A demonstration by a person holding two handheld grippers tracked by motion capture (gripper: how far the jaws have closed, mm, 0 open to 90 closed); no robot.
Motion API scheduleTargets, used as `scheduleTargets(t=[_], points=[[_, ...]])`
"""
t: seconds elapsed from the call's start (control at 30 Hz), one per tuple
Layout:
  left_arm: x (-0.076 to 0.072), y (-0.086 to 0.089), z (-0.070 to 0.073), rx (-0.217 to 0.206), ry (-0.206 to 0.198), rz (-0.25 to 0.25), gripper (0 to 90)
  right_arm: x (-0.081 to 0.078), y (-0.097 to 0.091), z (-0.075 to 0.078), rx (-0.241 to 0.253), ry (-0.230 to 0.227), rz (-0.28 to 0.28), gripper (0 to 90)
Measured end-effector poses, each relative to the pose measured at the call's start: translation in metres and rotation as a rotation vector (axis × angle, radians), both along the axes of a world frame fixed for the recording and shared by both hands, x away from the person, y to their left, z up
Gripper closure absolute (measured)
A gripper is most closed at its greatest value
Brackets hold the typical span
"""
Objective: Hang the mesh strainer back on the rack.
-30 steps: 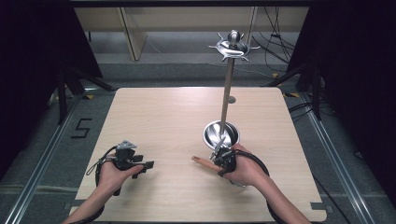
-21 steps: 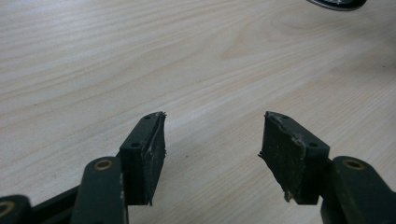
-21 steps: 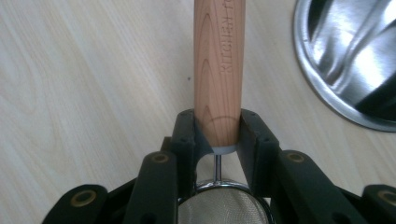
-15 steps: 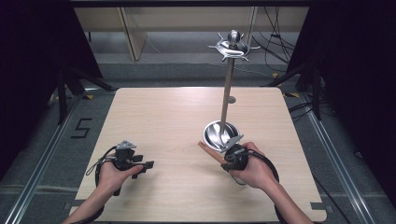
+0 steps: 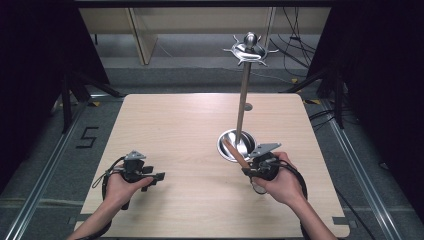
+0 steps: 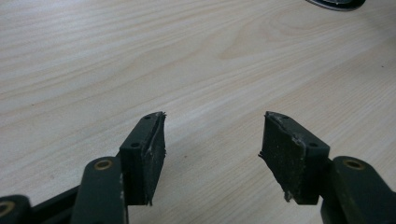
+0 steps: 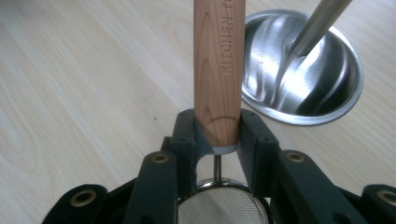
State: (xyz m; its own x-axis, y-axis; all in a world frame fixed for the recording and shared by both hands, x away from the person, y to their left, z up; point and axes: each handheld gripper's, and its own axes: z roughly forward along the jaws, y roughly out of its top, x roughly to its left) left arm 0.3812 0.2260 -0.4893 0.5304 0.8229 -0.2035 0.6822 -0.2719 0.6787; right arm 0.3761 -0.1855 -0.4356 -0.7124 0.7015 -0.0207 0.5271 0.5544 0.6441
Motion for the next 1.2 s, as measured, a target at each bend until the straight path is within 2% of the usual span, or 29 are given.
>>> scheduleTargets(t=[0.03, 0.07, 0.1, 0.13, 0.2, 0.27, 0.33, 0.6, 0.67, 0.7, 0.73, 0.77, 0.83, 0.87, 0.97, 1.07, 1.1, 1.13, 1.2], points=[[0.0, 0.0, 0.0, 0.0, 0.0, 0.0, 38.6, -0.002, -0.002, 0.003, 0.006, 0.029, -0.014, 70.4], [0.0, 0.0, 0.0, 0.0, 0.0, 0.0, 38.6, -0.002, -0.003, 0.002, 0.025, 0.005, -0.017, 70.4], [0.0, 0.0, 0.0, -0.001, 0.0, 0.0, 38.6, -0.001, -0.006, 0.004, 0.013, -0.011, 0.0, 70.3], [0.0, 0.0, 0.0, -0.001, 0.0, 0.001, 38.6, -0.003, -0.006, 0.005, 0.028, 0.005, -0.019, 70.3], [0.0, 0.0, 0.0, 0.003, 0.001, -0.003, 38.6, -0.004, -0.009, 0.006, 0.036, 0.003, -0.026, 70.3], [0.0, -0.002, -0.001, -0.011, -0.002, 0.019, 38.6, -0.004, -0.011, 0.006, 0.047, -0.025, -0.039, 70.4], [0.0, -0.002, -0.001, -0.012, -0.002, 0.019, 38.6, -0.004, -0.014, 0.008, 0.048, -0.019, -0.036, 70.4], [0.0, -0.002, -0.001, -0.012, -0.002, 0.018, 38.6, -0.004, -0.023, 0.014, 0.119, -0.071, -0.077, 70.3], [0.0, -0.002, -0.001, -0.012, -0.001, 0.018, 38.6, -0.004, -0.024, 0.015, 0.117, -0.073, -0.078, 70.3], [0.0, -0.002, -0.001, -0.012, -0.002, 0.015, 38.6, -0.004, -0.027, 0.016, 0.131, -0.086, -0.088, 70.3], [0.0, -0.002, -0.001, -0.013, -0.001, 0.015, 38.6, -0.004, -0.027, 0.017, 0.15, -0.08, -0.101, 70.3], [0.0, -0.002, -0.001, -0.012, -0.001, 0.015, 38.6, -0.004, -0.027, 0.017, 0.154, -0.101, -0.105, 70.4], [0.0, -0.001, 0.0, -0.001, 0.004, 0.004, 38.6, -0.004, -0.029, 0.019, 0.161, -0.104, -0.107, 70.3], [0.0, 0.0, 0.0, 0.004, 0.005, -0.002, 38.6, -0.004, -0.03, 0.019, 0.17, -0.121, -0.113, 70.3], [0.0, -0.001, -0.001, -0.007, 0.002, 0.005, 38.6, -0.004, -0.031, 0.02, 0.176, -0.124, -0.113, 70.3], [0.0, -0.001, 0.0, 0.001, 0.003, 0.001, 38.6, -0.005, -0.031, 0.021, 0.209, -0.136, -0.127, 70.3], [0.0, -0.001, 0.0, -0.003, 0.003, 0.004, 38.6, -0.006, -0.032, 0.023, 0.203, -0.13, -0.138, 70.3], [0.0, -0.001, 0.0, -0.001, 0.003, 0.002, 38.6, -0.003, -0.033, 0.023, 0.196, -0.149, -0.118, 70.3], [0.0, -0.002, -0.001, -0.009, 0.002, 0.01, 38.6, -0.004, -0.034, 0.023, 0.197, -0.152, -0.127, 70.3]])
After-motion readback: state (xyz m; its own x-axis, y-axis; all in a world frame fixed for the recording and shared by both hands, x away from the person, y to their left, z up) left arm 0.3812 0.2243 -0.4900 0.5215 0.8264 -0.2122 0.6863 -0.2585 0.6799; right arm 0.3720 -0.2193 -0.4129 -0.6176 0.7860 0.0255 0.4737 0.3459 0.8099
